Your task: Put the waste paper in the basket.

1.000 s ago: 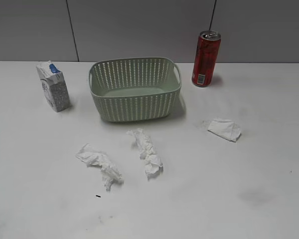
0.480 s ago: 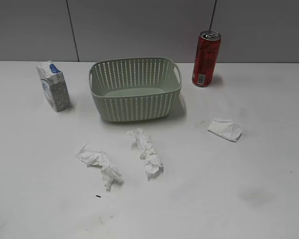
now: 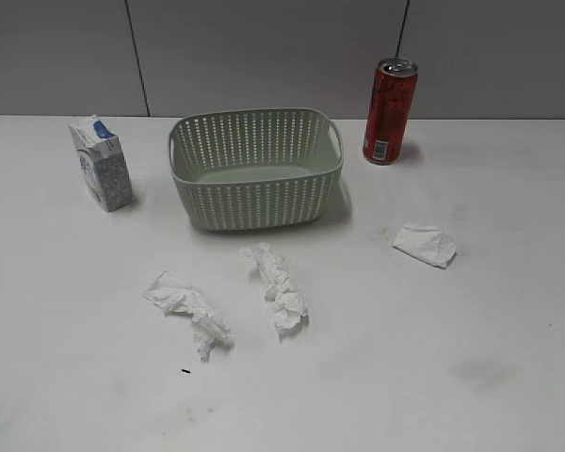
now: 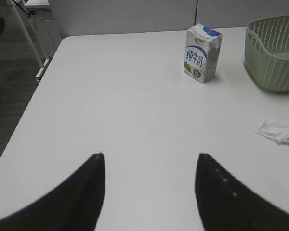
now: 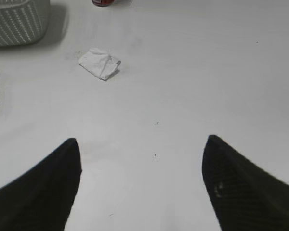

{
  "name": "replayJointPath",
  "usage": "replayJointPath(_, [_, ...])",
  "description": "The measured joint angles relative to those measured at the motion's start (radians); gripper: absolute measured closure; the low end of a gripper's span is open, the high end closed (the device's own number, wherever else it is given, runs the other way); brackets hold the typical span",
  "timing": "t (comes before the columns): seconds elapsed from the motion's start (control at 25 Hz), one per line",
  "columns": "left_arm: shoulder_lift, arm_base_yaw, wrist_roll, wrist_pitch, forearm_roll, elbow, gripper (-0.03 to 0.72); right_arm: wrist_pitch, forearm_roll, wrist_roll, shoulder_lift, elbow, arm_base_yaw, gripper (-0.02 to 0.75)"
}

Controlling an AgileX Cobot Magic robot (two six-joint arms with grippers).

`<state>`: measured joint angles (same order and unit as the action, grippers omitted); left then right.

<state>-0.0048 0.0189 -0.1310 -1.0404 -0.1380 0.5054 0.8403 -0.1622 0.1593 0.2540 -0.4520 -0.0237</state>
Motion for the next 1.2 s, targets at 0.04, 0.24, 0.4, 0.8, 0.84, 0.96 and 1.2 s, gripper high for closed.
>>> replayJointPath(0.04, [0.0, 0.0, 0.0, 0.0, 0.0, 0.0, 0.256, -0.025, -0.004, 0.002, 0.051, -0.005, 0.0, 0.147])
replayJointPath(0.24, [0.0, 0.0, 0.0, 0.0, 0.0, 0.0, 0.252, -0.1, -0.02, 0.046, 0.311, -0.045, 0.0, 0.147])
replayJointPath(0.4, [0.0, 0.0, 0.0, 0.0, 0.0, 0.0, 0.124, -0.139, -0.028, 0.067, 0.51, -0.107, 0.0, 0.147])
replayJointPath(0.8, [0.0, 0.0, 0.0, 0.0, 0.0, 0.0, 0.021, -0.155, -0.071, 0.111, 0.979, -0.356, 0.003, 0.147])
replayJointPath(0.84, [0.0, 0.0, 0.0, 0.0, 0.0, 0.0, 0.022, -0.154, -0.074, 0.112, 1.016, -0.386, 0.01, 0.147])
replayJointPath(0.96, [0.0, 0.0, 0.0, 0.0, 0.0, 0.0, 0.031, -0.146, -0.075, 0.112, 1.134, -0.461, 0.057, 0.147])
replayJointPath(1.2, [0.0, 0.0, 0.0, 0.0, 0.0, 0.0, 0.05, -0.141, 0.023, 0.053, 1.368, -0.594, 0.225, 0.147])
